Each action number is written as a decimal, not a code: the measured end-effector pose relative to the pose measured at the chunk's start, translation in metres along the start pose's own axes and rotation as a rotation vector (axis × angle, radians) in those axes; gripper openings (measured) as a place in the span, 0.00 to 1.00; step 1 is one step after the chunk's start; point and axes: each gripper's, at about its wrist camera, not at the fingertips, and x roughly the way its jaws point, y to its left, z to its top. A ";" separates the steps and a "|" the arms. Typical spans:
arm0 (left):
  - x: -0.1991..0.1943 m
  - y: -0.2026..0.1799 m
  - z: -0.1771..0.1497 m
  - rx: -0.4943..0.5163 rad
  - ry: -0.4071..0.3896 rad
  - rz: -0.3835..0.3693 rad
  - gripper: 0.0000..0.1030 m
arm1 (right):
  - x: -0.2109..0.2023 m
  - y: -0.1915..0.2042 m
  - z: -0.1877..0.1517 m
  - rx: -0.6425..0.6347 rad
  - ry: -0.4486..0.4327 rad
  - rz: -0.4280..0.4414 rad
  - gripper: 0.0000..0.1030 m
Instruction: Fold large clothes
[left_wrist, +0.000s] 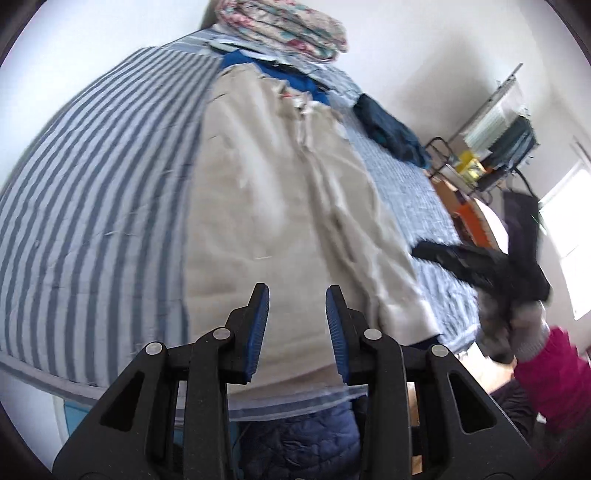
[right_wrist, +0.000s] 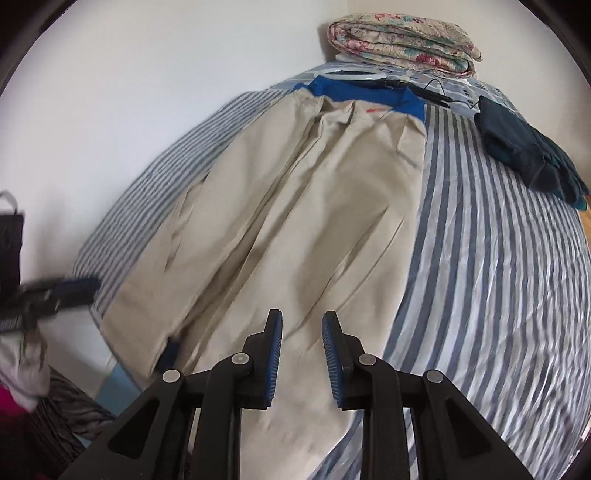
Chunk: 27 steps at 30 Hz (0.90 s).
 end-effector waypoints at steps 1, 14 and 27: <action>0.007 0.004 -0.002 -0.005 0.013 0.006 0.30 | 0.001 0.007 -0.009 0.003 0.000 0.000 0.24; 0.036 0.001 -0.031 0.106 0.177 0.036 0.31 | 0.018 0.045 -0.053 0.048 0.000 0.042 0.33; 0.040 0.108 -0.006 -0.355 0.202 -0.102 0.68 | -0.031 -0.072 -0.109 0.405 -0.056 0.183 0.71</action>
